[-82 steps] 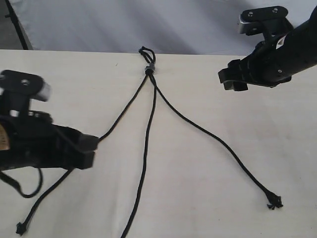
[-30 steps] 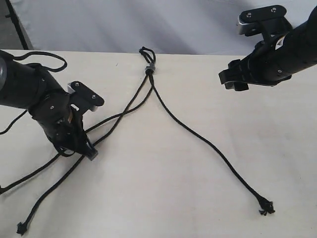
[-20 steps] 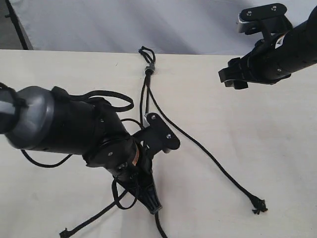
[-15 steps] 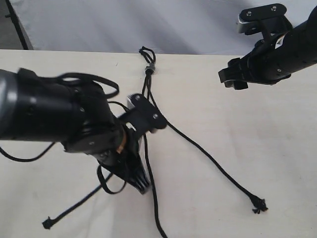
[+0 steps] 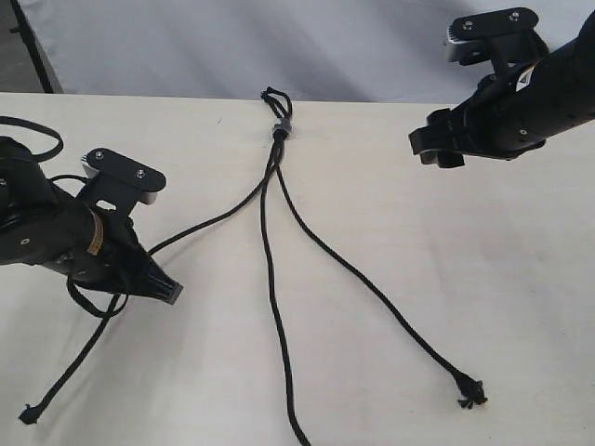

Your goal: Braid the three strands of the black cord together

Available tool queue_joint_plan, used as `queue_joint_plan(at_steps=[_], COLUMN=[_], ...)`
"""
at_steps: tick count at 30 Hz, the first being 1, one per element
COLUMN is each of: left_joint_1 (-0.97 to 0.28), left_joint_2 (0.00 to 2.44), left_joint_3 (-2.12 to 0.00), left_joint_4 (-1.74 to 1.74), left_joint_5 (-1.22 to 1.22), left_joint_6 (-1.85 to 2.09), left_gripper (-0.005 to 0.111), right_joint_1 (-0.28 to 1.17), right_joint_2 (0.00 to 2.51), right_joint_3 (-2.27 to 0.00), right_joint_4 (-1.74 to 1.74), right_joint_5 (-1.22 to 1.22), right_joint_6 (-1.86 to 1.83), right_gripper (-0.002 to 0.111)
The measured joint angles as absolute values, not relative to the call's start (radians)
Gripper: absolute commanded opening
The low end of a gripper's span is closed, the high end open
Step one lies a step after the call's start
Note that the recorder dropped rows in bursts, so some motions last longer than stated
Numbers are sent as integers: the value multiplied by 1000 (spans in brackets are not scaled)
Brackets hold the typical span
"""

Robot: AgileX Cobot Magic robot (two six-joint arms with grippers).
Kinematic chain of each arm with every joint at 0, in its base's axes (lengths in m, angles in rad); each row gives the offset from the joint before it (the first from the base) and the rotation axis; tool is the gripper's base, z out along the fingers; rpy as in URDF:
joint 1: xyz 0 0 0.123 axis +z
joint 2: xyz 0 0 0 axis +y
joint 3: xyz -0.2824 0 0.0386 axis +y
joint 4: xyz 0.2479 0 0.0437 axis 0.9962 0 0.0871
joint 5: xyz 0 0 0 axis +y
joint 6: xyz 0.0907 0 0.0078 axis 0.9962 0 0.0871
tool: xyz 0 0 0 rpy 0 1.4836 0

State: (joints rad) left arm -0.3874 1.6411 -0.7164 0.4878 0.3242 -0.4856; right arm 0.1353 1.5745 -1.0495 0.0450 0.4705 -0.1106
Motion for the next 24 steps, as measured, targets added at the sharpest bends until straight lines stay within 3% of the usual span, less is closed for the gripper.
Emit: queue_joint_plan(at_steps=[1,4,6,13,24], left_joint_1=[-387,-387,-387,-387,-271], left_joint_2=[1641,1641,1641,1604,1464], left_joint_3=[-712,-712,-712,-771,-879], left_joint_4=[488,488,488,546,575], left_joint_5=[310,304,297,369,464], left_joint_6=[-496,-511,-515,-515,-515], left_gripper=[16,50,61,65,65], right_joint_1=[135,135,135,243,605], right_joint_2=[1574,1574,1574,1574,1748], right_joint_3=[-1050,-1050,-1050,-1050,-1092], right_joint_4=[49,70,107,217,247], right_joint_5=[470,470,482,628,737], right_joint_6=[-111,-111,-113,-220,-236], right_gripper=[67,67,67,67,67])
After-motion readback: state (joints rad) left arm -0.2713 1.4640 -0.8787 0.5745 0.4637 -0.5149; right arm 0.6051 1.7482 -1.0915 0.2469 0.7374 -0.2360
